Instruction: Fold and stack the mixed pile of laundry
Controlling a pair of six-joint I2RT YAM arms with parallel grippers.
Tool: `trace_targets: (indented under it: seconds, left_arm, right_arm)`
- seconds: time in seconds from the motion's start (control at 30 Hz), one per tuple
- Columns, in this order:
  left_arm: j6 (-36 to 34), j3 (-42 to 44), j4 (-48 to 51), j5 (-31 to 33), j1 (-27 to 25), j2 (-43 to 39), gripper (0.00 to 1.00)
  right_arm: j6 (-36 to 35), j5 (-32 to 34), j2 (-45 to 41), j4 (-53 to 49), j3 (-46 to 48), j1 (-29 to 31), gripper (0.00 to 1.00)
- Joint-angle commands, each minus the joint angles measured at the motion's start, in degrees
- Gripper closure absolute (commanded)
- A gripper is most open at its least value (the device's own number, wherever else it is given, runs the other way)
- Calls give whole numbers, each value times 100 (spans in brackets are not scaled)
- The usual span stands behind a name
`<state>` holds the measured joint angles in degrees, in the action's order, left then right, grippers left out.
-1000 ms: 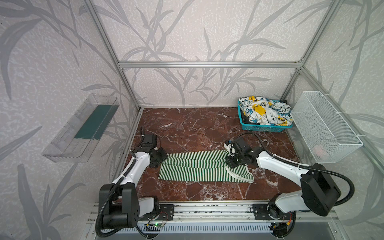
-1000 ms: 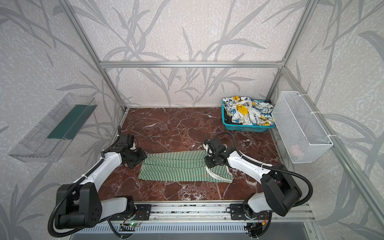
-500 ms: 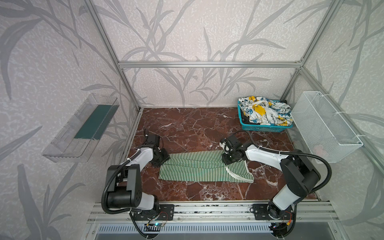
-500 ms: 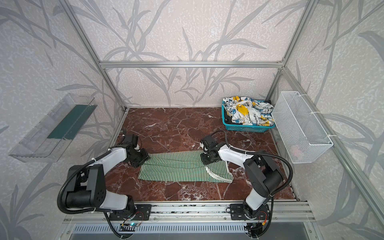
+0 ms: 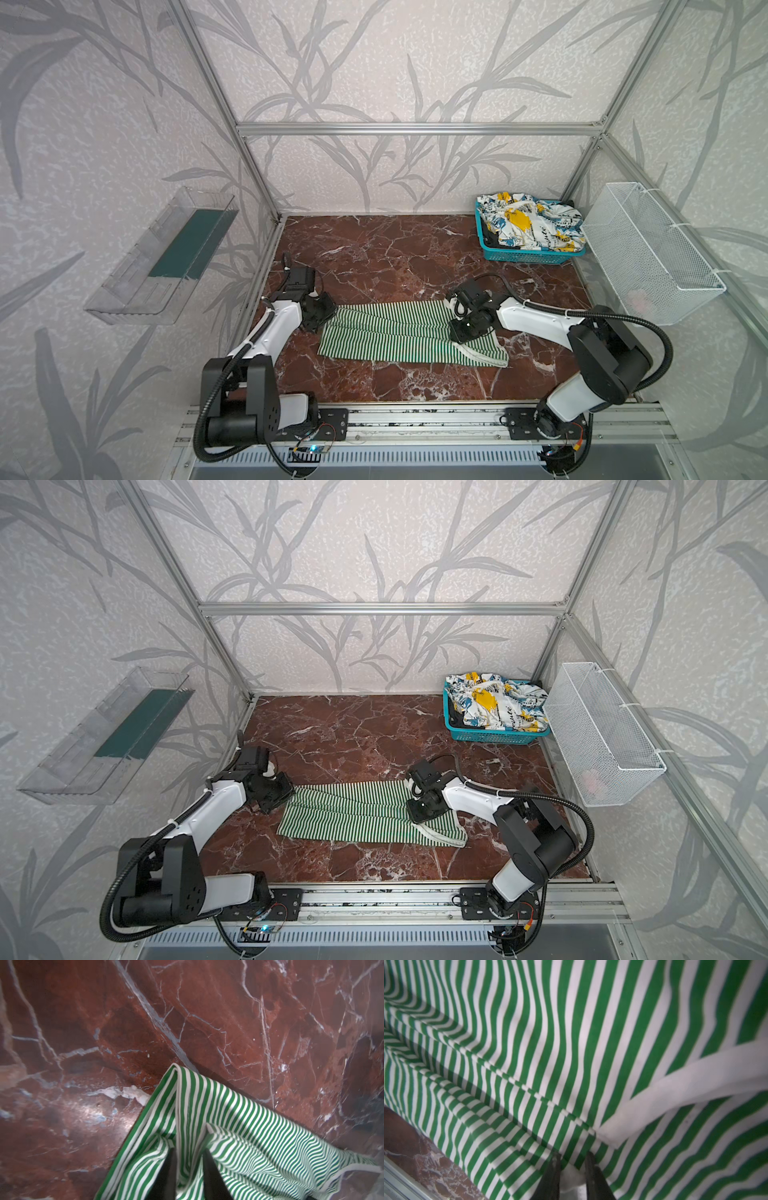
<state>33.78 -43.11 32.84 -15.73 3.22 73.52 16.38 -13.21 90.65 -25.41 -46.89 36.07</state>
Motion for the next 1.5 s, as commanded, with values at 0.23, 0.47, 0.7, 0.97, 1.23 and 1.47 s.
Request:
trace_targets:
  seconds: [0.23, 0.47, 0.7, 0.97, 1.23, 1.47]
  left_arm:
    - [-238, -440, 309, 322, 18, 190, 47]
    - [-329, -1124, 107, 133, 20, 1651, 58]
    - [-374, -1166, 21, -32, -61, 1983, 65]
    - [-355, -912, 25, -52, -122, 1728, 77]
    - [-460, -892, 468, 199, -147, 1330, 68]
    - [-662, -986, 600, 313, -156, 1054, 63]
  right_arm:
    - [102, -252, -331, -246, 207, 19, 77]
    - [110, -230, -216, -236, 75, 16, 77]
    - [146, -183, -229, -179, 40, 18, 77]
    - [93, -164, -88, -190, -65, 18, 77]
    - [102, -164, -30, -174, -57, 14, 77]
    - [93, -182, 14, -150, -75, 20, 77]
